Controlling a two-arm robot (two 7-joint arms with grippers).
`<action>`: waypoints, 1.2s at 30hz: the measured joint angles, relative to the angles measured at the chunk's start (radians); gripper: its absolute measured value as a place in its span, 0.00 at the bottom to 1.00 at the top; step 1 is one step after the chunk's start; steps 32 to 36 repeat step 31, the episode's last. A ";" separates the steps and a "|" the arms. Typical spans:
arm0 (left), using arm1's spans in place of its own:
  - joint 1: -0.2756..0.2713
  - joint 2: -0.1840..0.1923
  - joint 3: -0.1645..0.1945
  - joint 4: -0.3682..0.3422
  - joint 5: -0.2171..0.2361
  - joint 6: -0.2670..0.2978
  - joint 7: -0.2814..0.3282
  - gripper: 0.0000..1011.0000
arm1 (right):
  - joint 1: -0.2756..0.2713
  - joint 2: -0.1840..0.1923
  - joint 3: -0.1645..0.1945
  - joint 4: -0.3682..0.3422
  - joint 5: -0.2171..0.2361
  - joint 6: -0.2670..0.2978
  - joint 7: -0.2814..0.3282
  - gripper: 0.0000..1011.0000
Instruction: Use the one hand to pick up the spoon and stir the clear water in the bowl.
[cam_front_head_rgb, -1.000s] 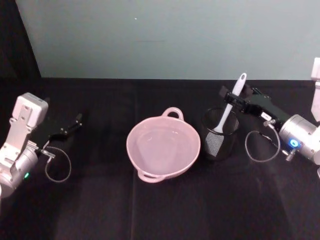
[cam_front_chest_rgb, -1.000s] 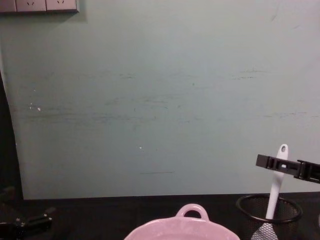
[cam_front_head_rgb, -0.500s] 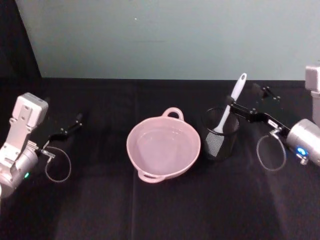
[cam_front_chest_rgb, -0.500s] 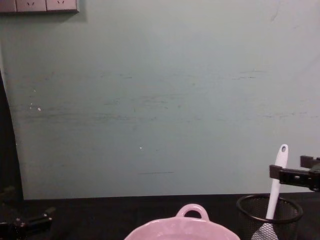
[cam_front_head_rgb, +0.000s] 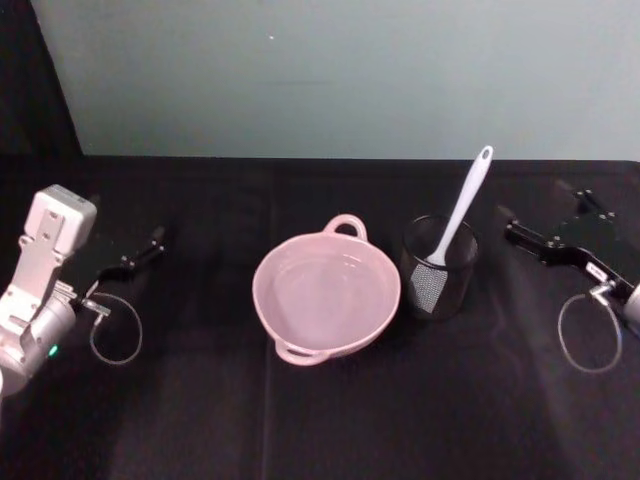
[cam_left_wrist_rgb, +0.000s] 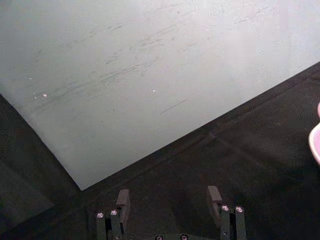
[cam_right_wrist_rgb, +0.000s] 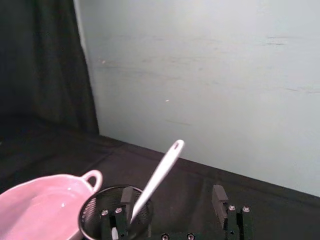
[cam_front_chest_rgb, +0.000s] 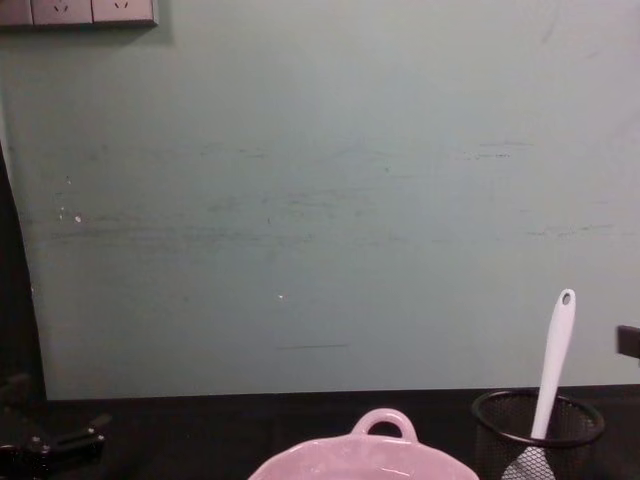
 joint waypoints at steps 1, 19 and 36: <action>0.000 0.000 0.000 0.000 0.000 0.000 0.000 1.00 | -0.008 -0.003 0.008 0.002 0.004 -0.008 -0.001 0.99; 0.000 0.000 0.000 0.000 0.000 0.000 0.000 1.00 | -0.077 -0.095 0.077 0.095 0.000 -0.136 -0.020 0.99; 0.000 0.000 0.000 0.000 0.000 0.000 0.000 1.00 | -0.078 -0.093 0.076 0.092 -0.001 -0.136 -0.020 0.99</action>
